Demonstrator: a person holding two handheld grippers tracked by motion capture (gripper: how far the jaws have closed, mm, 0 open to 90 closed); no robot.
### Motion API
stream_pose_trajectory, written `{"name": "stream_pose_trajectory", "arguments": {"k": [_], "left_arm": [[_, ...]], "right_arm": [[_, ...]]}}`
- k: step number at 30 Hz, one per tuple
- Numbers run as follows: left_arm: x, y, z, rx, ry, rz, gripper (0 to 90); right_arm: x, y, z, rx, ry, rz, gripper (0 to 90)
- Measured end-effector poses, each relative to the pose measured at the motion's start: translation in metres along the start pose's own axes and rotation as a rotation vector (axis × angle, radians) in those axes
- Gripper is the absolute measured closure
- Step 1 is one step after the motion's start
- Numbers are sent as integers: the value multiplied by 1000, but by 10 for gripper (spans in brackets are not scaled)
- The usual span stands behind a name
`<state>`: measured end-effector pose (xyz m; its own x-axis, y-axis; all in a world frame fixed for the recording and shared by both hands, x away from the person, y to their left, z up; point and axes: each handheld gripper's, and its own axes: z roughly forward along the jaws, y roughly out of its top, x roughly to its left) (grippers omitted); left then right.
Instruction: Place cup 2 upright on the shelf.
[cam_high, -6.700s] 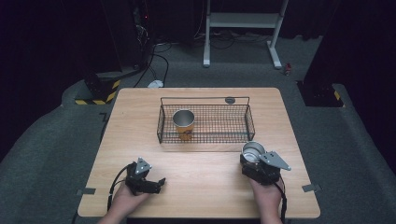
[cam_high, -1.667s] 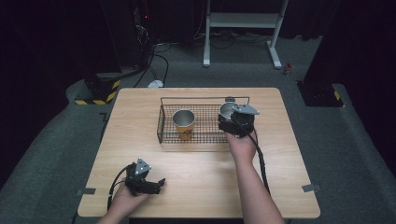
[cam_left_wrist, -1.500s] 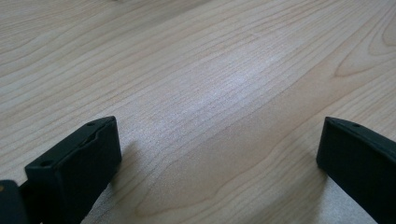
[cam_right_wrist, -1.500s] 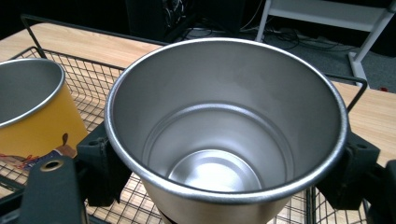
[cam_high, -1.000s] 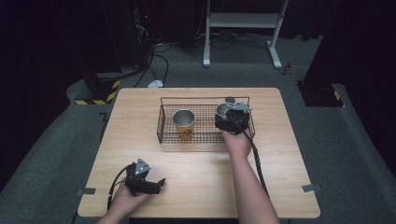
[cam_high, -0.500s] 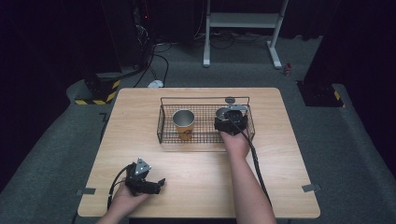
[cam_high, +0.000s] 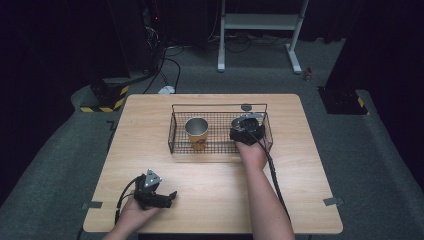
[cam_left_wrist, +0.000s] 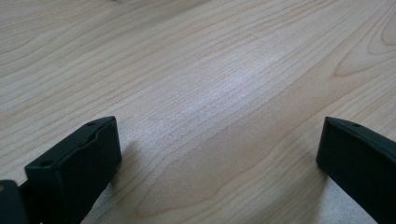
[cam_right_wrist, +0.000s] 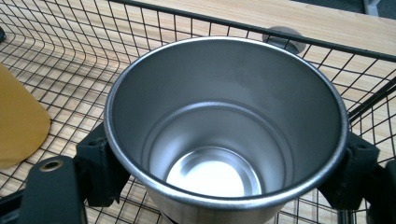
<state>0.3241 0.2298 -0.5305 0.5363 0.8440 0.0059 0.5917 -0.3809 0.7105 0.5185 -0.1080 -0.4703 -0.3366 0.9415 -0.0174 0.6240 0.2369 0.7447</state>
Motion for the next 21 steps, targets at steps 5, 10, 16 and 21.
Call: {"name": "stream_pose_trajectory", "arguments": {"k": [5,10,16,21], "left_arm": [[0,0,0,0,0,0,3],[0,0,0,0,0,0,3],[0,0,0,-1,2,0,3],[0,0,0,-1,2,0,3]], "right_arm": [[0,0,1,11,-4,-11,182],[0,0,2,23,-1,-15,182],[0,3,4,69,6,-12,181],[2,5,5,82,15,-8,182]]}}
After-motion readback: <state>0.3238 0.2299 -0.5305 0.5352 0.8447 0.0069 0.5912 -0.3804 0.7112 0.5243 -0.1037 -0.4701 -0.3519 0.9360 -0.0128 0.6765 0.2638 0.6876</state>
